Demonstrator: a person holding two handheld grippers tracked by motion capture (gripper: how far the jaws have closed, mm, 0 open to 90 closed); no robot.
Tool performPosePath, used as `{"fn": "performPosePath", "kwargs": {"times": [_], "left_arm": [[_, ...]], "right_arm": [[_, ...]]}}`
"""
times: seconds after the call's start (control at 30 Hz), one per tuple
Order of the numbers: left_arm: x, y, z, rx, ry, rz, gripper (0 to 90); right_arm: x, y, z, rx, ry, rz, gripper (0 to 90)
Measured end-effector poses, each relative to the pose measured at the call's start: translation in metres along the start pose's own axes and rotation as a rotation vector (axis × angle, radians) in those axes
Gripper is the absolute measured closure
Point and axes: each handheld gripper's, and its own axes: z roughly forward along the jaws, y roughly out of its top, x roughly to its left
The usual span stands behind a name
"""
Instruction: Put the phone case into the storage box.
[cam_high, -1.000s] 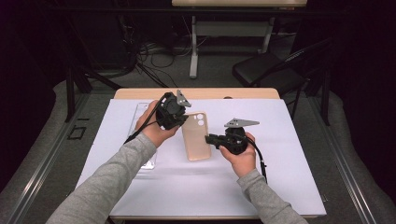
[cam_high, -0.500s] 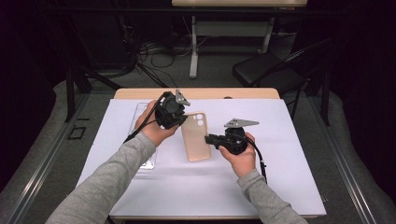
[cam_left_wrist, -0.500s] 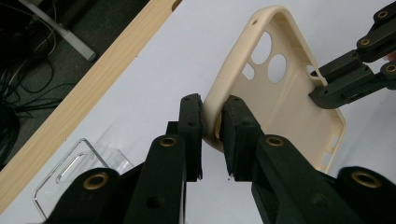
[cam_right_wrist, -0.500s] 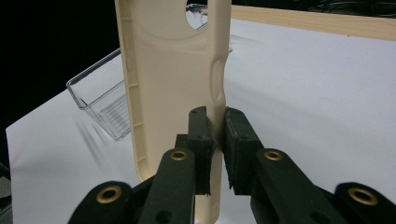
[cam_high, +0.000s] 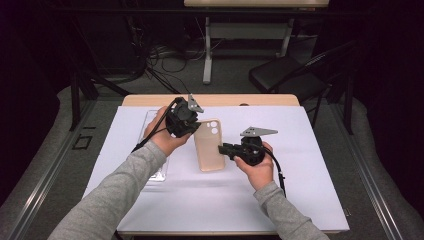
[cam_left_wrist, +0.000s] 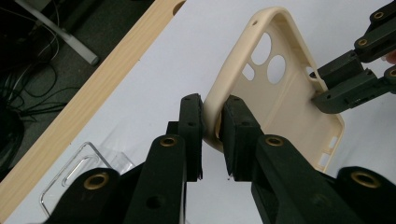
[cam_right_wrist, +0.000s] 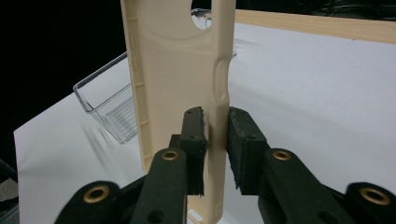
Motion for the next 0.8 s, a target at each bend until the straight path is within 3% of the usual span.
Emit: {"fn": "performPosePath", "kwargs": {"times": [0.8], "left_arm": [[0.021,-0.012,-0.004,-0.032,0.051,0.005,79.1]], "right_arm": [[-0.003,-0.001,0.0,0.005,-0.021,0.001,71.9]]}}
